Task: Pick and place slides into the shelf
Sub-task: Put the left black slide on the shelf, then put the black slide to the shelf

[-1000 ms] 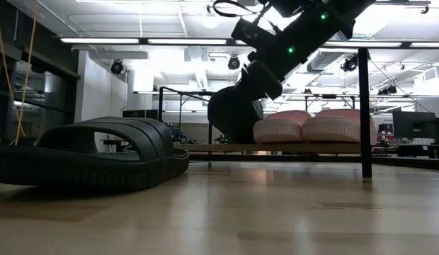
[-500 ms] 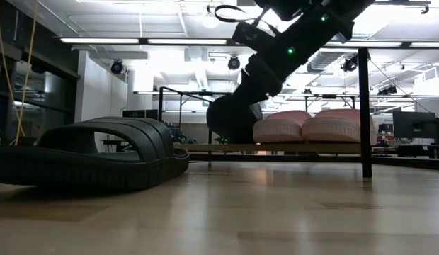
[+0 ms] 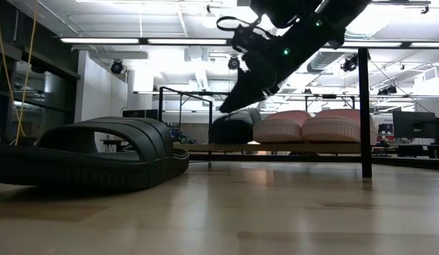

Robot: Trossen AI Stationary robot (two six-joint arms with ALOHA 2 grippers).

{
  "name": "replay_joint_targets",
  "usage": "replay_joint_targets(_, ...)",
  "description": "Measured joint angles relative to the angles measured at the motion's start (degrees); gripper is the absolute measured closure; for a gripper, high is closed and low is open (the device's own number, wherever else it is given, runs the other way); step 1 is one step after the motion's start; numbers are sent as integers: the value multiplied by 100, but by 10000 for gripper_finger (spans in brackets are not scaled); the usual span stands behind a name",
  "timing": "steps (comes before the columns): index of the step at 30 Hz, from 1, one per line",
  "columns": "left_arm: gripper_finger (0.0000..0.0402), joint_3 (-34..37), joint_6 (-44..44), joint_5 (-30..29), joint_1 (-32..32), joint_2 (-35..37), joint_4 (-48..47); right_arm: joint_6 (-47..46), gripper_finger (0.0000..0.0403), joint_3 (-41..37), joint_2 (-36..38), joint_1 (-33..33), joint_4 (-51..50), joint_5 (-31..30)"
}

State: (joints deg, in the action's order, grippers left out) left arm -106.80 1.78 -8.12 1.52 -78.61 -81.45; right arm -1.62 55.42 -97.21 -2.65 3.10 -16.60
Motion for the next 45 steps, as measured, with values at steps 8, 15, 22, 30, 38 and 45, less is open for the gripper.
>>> replay_joint_targets(8,236,-2,0,0,0,0,9,79,180,0,0,12,209,521)
replay_joint_targets(15,236,-1,2,-1,0,0,5,262,180,0,0,11,485,-508)
replay_joint_targets(22,236,0,2,-2,0,0,-4,312,180,0,0,1,661,-431)
replay_joint_targets(30,236,-2,2,-2,0,0,-9,443,180,0,103,-229,651,-111)
replay_joint_targets(38,236,-1,2,-33,0,0,-15,403,180,0,699,-633,680,-271)
replay_joint_targets(45,236,-1,51,23,0,-2,-15,305,181,2,1315,-998,518,-765)
